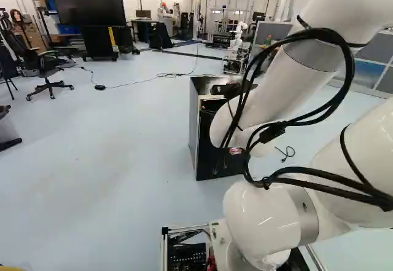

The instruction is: Grab a drink from the fridge

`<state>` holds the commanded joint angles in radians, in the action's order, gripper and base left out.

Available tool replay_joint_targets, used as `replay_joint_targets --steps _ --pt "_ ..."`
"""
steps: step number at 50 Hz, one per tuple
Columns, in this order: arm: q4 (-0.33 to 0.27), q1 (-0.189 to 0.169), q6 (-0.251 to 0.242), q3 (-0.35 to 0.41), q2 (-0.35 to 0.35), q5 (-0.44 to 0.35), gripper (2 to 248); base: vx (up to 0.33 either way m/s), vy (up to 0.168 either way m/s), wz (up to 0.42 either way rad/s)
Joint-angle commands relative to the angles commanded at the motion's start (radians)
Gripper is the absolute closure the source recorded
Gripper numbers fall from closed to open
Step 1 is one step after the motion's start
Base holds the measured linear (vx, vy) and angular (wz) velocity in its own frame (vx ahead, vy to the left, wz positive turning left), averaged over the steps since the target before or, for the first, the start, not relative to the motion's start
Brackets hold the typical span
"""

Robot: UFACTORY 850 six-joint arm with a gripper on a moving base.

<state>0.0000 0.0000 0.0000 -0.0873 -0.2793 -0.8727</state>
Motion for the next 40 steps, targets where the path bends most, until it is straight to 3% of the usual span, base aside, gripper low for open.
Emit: replay_joint_targets --steps 40 --pt "0.000 0.000 0.000 0.000 0.000 0.000 3 -0.005 0.120 -0.016"
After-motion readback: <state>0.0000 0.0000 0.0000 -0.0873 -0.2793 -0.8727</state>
